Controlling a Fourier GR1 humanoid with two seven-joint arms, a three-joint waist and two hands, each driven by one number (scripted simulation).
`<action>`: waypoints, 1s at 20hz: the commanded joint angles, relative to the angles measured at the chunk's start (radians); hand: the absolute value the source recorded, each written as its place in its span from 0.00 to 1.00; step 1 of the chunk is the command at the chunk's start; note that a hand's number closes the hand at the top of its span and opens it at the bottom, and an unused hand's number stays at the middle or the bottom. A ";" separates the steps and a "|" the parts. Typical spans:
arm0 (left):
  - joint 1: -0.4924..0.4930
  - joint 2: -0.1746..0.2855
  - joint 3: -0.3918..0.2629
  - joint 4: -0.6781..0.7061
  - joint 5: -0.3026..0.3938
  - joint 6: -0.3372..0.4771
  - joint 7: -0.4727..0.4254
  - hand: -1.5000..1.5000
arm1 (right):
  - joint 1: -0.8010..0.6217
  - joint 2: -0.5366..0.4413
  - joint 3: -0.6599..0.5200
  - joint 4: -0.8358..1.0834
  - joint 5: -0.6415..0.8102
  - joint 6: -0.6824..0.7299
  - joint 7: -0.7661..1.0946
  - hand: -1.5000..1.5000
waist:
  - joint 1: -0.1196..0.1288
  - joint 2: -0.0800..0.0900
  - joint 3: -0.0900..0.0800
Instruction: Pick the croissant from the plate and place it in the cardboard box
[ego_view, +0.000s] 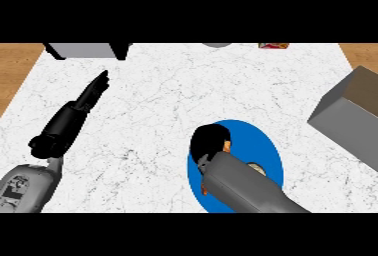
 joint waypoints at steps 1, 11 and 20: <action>0.044 0.003 0.017 -0.025 -0.012 -0.015 -0.004 0.50 | -0.004 -0.046 0.006 -0.007 0.096 -0.078 -0.091 1.00 | -0.005 0.011 0.003; 0.061 0.017 0.042 0.000 0.000 -0.008 -0.027 0.50 | 0.181 -0.400 0.010 -0.634 0.040 -0.431 -0.745 1.00 | -0.064 0.000 0.005; 0.094 0.008 0.035 -0.070 -0.005 -0.016 0.020 0.50 | 0.333 -0.679 -0.300 -1.027 -0.032 -0.492 -0.663 1.00 | -0.051 -0.001 0.003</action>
